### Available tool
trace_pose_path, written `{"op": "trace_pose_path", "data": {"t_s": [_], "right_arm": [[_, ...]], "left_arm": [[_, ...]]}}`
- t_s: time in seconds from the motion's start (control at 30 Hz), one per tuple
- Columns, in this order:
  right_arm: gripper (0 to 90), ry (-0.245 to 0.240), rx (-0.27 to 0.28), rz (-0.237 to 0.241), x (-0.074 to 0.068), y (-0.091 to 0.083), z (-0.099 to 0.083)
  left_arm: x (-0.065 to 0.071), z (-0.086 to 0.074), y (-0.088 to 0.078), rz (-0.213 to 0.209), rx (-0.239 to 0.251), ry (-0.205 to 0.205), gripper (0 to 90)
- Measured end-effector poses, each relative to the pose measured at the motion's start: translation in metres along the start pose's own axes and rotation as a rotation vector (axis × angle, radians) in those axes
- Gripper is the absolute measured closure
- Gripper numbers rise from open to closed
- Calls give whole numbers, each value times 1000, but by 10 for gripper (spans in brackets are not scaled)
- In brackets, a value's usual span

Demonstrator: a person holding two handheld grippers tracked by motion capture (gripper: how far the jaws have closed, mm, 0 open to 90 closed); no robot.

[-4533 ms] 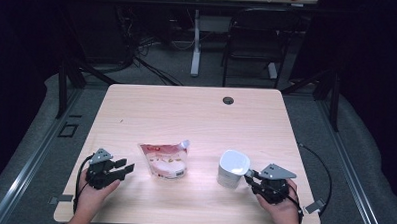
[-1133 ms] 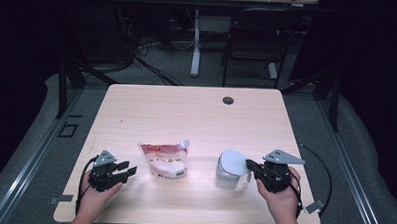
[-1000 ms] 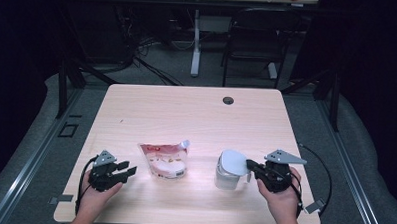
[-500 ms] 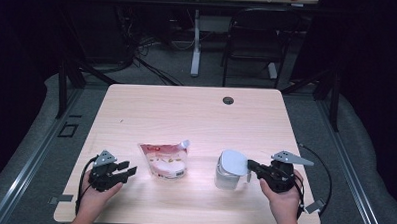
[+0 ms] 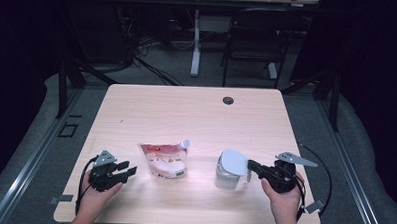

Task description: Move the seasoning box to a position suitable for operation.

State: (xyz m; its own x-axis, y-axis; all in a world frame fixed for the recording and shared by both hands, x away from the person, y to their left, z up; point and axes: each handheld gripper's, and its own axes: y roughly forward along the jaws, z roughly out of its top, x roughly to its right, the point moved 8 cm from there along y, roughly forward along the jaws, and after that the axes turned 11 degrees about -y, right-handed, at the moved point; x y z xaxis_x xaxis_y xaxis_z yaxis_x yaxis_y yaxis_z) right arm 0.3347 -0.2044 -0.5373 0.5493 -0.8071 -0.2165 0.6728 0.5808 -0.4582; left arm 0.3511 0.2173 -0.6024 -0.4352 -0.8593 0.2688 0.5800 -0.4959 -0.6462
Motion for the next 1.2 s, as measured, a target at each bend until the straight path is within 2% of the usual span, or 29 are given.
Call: {"op": "trace_pose_path", "data": {"t_s": [0.13, 0.53, 0.57, 0.8, 1.1, 1.2], "right_arm": [[900, 32, 9, 9, 1, 0, -1], [900, 72, 15, 25, 4, -1, -4], [900, 94, 25, 32, 5, -1, -4], [900, 109, 28, 42, 7, -1, -6], [900, 131, 11, 41, 10, 0, -11], [900, 159, -15, 50, 13, 5, -18]], "left_arm": [[0, 0, 0, -1, 1, 1, 577], [0, 0, 0, 2, 2, -1, 576], [0, 0, 0, 1, 1, 0, 576], [0, 0, 1, 0, -1, -2, 576], [0, 0, 1, 0, -1, -2, 575], [0, 0, 1, -3, 1, 2, 575]]}}
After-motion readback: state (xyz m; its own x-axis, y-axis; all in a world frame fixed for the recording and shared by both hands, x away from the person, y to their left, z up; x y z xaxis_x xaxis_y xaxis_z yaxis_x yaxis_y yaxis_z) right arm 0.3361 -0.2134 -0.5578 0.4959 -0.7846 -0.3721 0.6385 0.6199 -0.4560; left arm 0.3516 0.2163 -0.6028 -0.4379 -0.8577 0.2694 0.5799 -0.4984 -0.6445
